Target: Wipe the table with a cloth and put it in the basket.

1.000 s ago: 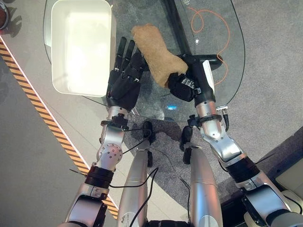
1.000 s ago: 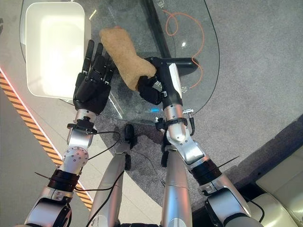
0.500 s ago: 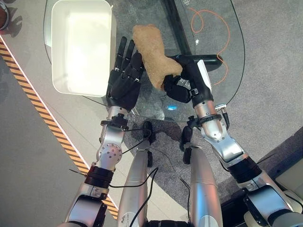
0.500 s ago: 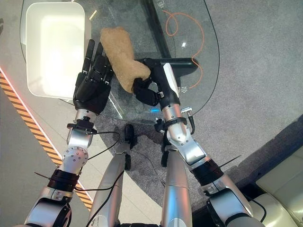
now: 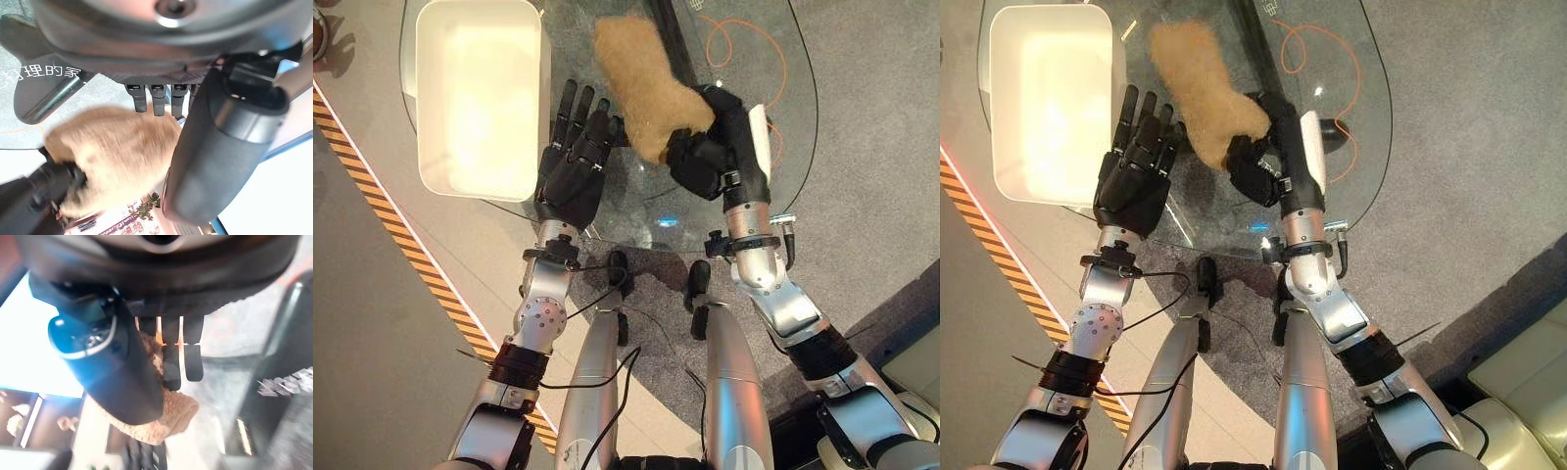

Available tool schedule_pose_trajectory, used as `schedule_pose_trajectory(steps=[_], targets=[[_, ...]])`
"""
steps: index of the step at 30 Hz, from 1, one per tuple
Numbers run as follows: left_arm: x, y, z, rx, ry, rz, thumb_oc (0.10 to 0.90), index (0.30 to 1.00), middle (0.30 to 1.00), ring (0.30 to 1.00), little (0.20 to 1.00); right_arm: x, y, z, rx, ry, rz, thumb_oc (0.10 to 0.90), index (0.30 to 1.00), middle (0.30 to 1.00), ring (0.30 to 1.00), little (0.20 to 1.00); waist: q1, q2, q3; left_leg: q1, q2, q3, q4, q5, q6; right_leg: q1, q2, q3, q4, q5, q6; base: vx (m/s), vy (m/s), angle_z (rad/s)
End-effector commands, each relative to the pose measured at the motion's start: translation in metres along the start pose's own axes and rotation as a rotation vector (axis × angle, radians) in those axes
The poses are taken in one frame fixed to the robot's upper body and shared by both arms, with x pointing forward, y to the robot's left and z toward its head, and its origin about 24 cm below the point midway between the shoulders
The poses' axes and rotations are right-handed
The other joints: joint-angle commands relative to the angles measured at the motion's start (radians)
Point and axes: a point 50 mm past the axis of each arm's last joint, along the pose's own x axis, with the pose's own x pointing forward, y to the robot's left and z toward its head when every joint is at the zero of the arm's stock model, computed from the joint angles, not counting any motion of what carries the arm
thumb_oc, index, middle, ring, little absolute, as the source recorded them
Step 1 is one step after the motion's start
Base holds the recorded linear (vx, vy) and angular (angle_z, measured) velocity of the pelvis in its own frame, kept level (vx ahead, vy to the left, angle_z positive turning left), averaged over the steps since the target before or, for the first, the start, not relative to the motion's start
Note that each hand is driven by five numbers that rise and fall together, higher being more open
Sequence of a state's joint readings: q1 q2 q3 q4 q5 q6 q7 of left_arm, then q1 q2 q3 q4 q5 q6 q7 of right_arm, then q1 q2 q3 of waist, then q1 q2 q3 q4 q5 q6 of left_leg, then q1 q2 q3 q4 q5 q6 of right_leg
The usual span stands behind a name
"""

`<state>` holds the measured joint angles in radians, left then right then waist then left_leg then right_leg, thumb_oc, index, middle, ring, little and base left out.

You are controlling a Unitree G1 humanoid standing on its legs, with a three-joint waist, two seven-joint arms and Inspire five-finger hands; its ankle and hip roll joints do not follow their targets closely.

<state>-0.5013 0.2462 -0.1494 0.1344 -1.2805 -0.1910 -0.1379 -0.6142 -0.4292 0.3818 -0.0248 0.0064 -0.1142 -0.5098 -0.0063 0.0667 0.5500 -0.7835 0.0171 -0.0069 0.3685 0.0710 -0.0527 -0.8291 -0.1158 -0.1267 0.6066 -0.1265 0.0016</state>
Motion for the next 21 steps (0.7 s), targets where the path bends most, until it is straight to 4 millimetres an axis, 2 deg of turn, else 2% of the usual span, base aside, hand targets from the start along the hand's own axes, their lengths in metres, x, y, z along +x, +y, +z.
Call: schedule_pose_trajectory(steps=[1,6,11,21], targets=[[0.01,-0.046,0.025,0.023,-0.126,-0.221,0.8,0.9,0.9,0.9,0.9,0.009,-0.017,0.107,0.246,-0.574,-0.145,0.1,0.3,0.3,0.3,0.2,-0.006,-0.014,-0.03,0.06,-0.054,0.082,0.038,-0.11,0.049,0.053,0.061,-0.019,-0.074,0.014,0.016,0.0,0.0,0.0],[0.01,-0.048,0.026,0.018,-0.127,-0.223,0.8,0.9,0.9,0.9,0.9,0.007,-0.018,0.107,0.267,-0.573,-0.132,0.1,0.3,0.3,0.3,0.2,-0.007,-0.014,-0.03,0.063,-0.055,0.083,0.034,-0.109,0.05,0.056,0.064,-0.017,-0.079,0.015,0.015,0.0,0.005,-0.04],[0.012,-0.05,0.026,0.019,-0.117,-0.236,0.8,0.9,0.9,0.9,0.9,0.007,-0.01,0.108,0.281,-0.56,-0.065,0.1,0.3,0.3,0.3,0.2,-0.007,-0.014,-0.03,0.064,-0.055,0.084,0.028,-0.104,0.048,0.059,0.063,-0.018,-0.087,0.017,0.014,-0.01,-0.003,-0.03],[0.018,-0.065,0.028,0.012,-0.131,-0.356,0.8,0.9,0.9,0.9,0.9,0.01,0.004,0.103,0.237,-0.509,0.037,0.1,0.3,0.3,0.3,0.2,-0.005,-0.014,-0.03,0.064,-0.053,0.086,0.021,-0.098,0.042,0.06,0.063,-0.021,-0.089,0.013,0.011,0.0,0.0,0.0]])
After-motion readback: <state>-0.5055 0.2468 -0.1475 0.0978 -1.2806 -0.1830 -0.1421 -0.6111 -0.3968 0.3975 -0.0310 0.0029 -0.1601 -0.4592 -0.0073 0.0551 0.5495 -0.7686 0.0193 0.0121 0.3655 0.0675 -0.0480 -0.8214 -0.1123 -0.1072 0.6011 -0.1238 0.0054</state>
